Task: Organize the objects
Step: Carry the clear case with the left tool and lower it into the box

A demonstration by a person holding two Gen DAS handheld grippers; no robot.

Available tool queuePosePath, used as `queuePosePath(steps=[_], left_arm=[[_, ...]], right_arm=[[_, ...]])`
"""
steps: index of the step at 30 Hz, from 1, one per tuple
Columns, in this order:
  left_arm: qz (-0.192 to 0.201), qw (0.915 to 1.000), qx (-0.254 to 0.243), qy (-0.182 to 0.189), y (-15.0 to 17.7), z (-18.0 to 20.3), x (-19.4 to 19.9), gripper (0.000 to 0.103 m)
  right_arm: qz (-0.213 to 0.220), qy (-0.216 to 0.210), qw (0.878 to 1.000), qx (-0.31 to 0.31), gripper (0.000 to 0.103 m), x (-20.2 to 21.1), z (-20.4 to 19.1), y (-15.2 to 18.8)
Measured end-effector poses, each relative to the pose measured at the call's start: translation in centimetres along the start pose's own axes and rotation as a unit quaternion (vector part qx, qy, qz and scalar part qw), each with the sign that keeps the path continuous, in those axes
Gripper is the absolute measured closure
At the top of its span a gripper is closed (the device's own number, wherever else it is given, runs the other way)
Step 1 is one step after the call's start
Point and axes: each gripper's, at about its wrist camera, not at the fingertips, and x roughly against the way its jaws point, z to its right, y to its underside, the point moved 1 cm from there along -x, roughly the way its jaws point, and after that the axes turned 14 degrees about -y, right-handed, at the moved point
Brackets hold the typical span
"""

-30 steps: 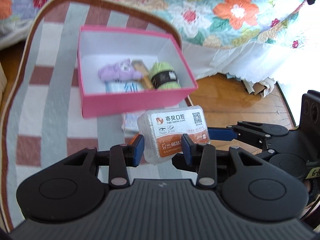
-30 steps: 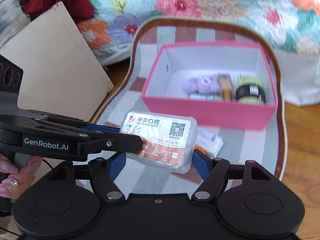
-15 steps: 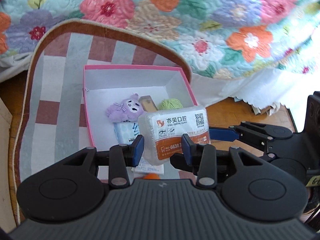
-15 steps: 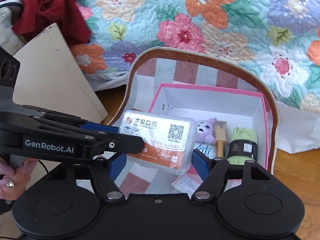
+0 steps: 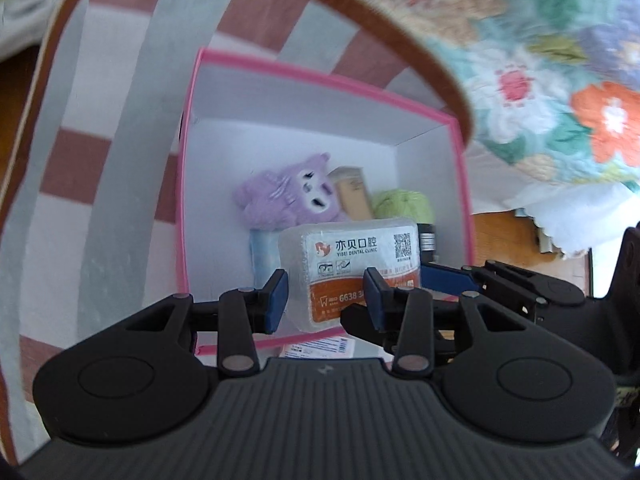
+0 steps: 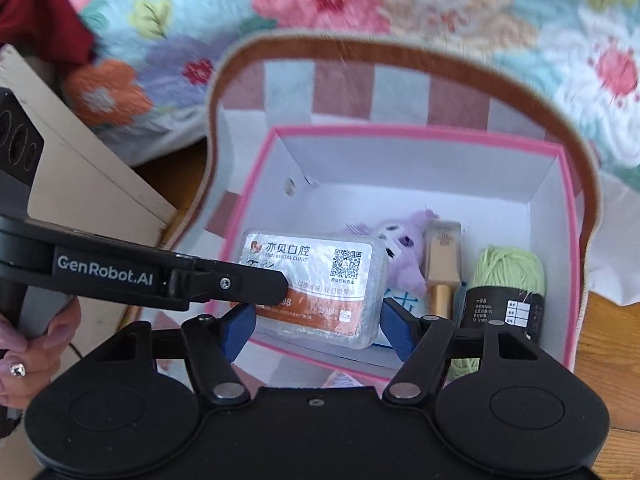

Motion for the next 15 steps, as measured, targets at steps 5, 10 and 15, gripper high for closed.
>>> queuePosePath(steps=[5,10,15], left_arm=[[-0.016,0.9996,0.007,-0.021,0.1,0.3,-3.1,0.063],[-0.016,0.9991,0.01,-0.039,0.2,0.9,-4.9,0.063],[-0.036,0.9982,0.024,-0.041,0.0,0.8,-7.1,0.063]], right_arm=[[-0.024,0.006,0.999,-0.026,0.03,-2.6,2.3,0.4],[-0.039,0.016,0.999,-0.034,0.031,-4.1,3.7,0.7],[-0.056,0.036,0.997,-0.037,0.032,-5.7,4.7,0.8]])
